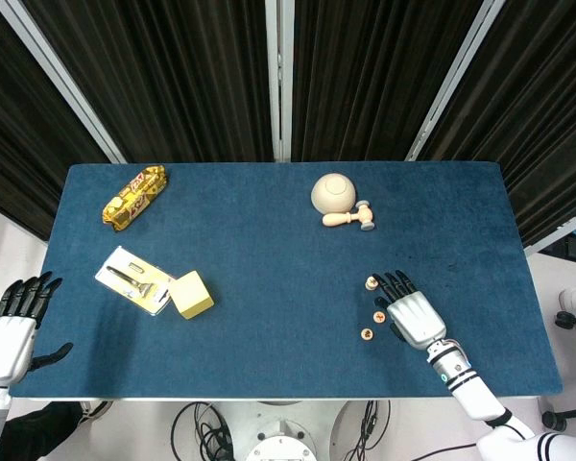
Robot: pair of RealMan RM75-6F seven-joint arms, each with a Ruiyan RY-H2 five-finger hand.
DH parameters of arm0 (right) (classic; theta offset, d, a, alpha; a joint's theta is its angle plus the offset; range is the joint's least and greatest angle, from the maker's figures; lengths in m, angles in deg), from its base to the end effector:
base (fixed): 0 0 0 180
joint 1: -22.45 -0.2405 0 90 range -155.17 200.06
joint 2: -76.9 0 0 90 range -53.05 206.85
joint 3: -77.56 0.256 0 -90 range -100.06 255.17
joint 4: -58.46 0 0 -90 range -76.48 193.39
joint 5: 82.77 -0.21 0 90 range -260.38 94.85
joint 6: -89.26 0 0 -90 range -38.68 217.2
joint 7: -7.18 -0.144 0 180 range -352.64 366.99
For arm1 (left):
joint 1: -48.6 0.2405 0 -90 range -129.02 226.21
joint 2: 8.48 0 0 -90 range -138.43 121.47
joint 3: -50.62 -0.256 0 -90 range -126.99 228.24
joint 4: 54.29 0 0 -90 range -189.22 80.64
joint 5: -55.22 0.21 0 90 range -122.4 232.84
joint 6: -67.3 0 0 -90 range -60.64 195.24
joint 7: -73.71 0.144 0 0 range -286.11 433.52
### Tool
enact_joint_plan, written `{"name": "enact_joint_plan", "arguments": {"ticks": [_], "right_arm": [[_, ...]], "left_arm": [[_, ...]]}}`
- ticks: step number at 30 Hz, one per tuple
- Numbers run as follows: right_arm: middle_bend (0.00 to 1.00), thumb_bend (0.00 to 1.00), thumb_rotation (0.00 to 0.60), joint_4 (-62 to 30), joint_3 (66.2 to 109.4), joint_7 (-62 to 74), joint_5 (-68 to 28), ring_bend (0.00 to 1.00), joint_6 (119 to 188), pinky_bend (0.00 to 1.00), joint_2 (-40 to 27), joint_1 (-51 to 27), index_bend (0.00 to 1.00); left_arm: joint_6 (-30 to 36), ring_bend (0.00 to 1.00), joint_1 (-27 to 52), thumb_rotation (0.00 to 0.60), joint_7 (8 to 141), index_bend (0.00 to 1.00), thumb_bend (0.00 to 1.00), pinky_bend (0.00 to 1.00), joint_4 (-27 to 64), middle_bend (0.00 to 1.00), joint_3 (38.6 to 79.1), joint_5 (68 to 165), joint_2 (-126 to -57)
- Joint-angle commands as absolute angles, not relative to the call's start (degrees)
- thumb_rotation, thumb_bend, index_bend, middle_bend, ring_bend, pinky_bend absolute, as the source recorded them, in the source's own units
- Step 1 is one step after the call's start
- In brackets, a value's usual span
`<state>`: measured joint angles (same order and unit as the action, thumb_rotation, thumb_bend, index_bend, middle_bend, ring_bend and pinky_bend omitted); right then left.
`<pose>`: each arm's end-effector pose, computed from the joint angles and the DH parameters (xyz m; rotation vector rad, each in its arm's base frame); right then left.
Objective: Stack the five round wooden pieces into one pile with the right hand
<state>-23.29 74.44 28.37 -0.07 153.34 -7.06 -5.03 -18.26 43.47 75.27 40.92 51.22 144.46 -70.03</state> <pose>-0.2479 -0.2571 0.0004 1.9824 -0.7115 0.7083 -0.2991 0.1733 0.1613 -1.4616 -0.8818 -0.9034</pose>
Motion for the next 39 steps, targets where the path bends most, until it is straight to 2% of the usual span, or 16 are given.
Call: {"name": "enact_joint_plan", "arguments": {"ticks": [1, 8, 28, 39], "right_arm": [[0.0, 0.25, 0.6, -23.0, 74.5, 28.5, 0.0, 0.0, 152.8, 0.0, -7.5, -5.0, 0.34], [0.0, 0.25, 0.6, -22.2, 75.3, 28.5, -0.1, 0.0, 151.9, 0.0, -8.9, -5.1, 0.35], [0.0, 0.28, 0.6, -21.7, 76.4, 28.8, 0.4, 0.0, 151.6, 0.0, -9.5, -4.9, 0.52], [0.0, 0.28, 0.6, -23.9, 80.1, 26.5, 1.3, 0.0, 153.4, 0.0, -7.6, -6.3, 0.53]], "left_arm": [[-18.3, 0.0, 43.5, 0.6, 75.0, 0.08, 0.14, 0.0, 40.8, 0.0, 51.3, 144.4, -70.0], [-18.4, 0.0, 43.5, 0.6, 74.3, 0.08, 0.14, 0.0, 40.5, 0.0, 51.4, 144.3, -69.9], [-18.4, 0.0, 43.5, 0.6, 74.1, 0.08, 0.14, 0.0, 40.5, 0.0, 51.3, 144.3, -69.8], [-18.4, 0.0, 43.5, 0.6, 74.2, 0.08, 0.14, 0.0, 40.6, 0.0, 51.3, 144.5, -69.8]]}}
